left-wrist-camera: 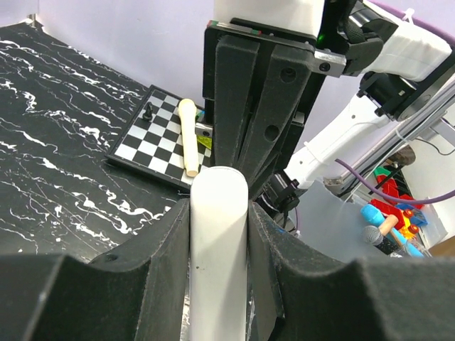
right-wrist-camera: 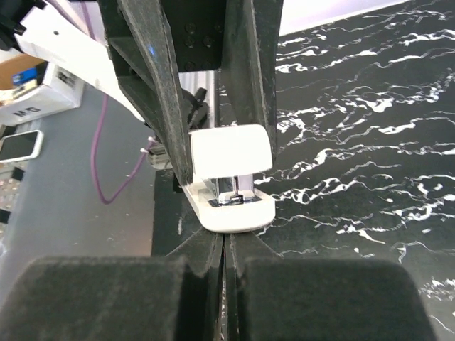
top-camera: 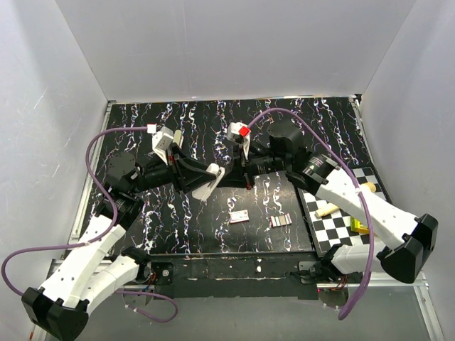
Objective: Unload the staples from the stapler
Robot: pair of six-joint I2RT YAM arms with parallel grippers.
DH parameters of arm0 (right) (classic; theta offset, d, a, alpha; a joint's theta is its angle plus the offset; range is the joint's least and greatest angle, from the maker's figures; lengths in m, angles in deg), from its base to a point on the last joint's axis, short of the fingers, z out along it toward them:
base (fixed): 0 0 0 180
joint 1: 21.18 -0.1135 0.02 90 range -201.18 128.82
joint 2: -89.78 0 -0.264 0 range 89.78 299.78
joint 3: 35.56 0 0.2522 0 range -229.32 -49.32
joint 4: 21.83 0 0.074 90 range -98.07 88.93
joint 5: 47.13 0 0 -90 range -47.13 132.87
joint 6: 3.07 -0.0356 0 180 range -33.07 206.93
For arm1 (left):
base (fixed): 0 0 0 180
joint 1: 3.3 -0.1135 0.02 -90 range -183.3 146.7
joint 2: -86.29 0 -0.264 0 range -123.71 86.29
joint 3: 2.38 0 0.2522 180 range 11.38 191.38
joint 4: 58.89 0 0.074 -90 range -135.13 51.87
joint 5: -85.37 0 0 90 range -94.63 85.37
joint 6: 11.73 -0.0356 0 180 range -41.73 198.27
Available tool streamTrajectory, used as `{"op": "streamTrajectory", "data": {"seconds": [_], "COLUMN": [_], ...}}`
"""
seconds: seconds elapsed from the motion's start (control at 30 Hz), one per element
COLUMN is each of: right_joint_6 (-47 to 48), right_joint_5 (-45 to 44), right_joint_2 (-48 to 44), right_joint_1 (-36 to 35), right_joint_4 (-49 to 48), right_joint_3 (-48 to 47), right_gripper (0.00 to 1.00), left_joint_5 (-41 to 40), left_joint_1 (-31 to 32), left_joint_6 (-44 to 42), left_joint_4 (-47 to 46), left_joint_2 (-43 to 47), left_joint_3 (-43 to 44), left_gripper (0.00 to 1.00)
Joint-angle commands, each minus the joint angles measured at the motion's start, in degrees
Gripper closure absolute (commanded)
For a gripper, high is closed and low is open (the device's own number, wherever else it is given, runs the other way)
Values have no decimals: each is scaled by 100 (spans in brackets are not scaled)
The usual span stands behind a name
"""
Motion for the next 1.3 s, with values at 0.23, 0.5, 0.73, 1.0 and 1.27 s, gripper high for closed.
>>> {"op": "streamTrajectory", "data": {"seconds": [0.23, 0.5, 0.73, 1.0, 1.27], "right_joint_6": [222, -191, -446, -868, -1158], "right_joint_5": [-1606, -2546, -2810, -2793, -2951], "right_joint_2": [-1205, -1364, -969, -459, -134], "right_joint_1": [269, 437, 437, 314, 85], "right_joint_4": [-960, -837, -678, -784, -925], "right_joint_3": [1188, 1865, 1962, 2129, 2270], "right_gripper": [99, 99, 99, 99, 99], "left_joint_5": [-989, -3220, -5321, -5526, -5087], "left_joint_1": [323, 323, 288, -353, -1320], "left_joint_6": [-811, -1232, -1970, -2314, -2244], "left_joint_4": [1869, 3080, 3733, 3391, 3215], "left_joint_2": [-72, -598, -1539, -2427, -3525], "left_joint_3": [823, 1797, 2598, 2599, 3055], "left_gripper": [100, 100, 100, 100, 100]}}
